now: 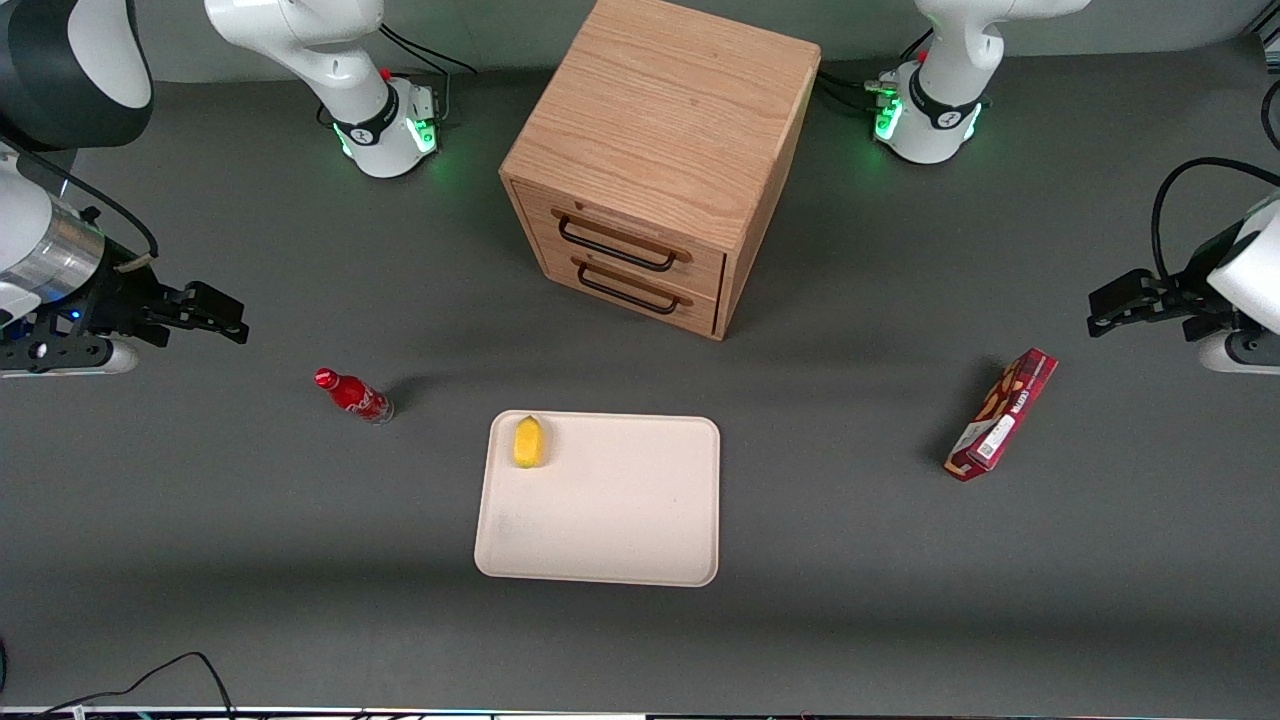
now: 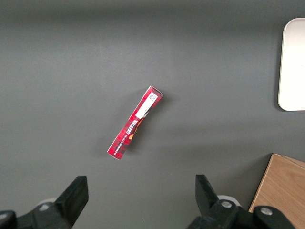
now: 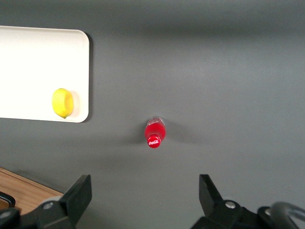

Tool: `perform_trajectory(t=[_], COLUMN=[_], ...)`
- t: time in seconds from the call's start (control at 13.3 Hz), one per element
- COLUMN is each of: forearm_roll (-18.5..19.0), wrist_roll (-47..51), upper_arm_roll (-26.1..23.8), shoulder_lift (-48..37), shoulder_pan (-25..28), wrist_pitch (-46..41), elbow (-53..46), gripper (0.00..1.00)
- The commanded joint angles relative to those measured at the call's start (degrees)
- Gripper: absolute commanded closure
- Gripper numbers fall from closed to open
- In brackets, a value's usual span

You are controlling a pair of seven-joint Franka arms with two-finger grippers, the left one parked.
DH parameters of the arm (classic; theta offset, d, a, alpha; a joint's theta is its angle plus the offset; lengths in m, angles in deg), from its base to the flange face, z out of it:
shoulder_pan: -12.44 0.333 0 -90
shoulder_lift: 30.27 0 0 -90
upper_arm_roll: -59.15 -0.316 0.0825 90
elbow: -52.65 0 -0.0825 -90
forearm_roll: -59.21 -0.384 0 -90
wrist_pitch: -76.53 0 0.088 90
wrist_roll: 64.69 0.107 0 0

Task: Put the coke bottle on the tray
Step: 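Move the open right gripper down over the red Coca-Cola bottle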

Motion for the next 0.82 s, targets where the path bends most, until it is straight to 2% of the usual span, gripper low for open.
perform_trajectory(t=[0.0, 0.3, 0.53, 0.75], forearm_roll=[-1.21, -0.51, -1.21, -0.95], wrist_roll=[-1.18, 2.93, 3.66, 2.96], upper_arm_roll=[1.02, 0.93, 0.93, 0.49], shoulder_lift=[1.21, 1.92, 2.53, 2.27], shoulder_pan=[0.67, 0.58, 0.14, 0.14], wrist_pitch=[-1.67, -4.22, -3.09, 8.56], elbow=[-2.78, -2.97, 3.51, 14.14], gripper=[0.0, 0.0, 0.0, 0.0])
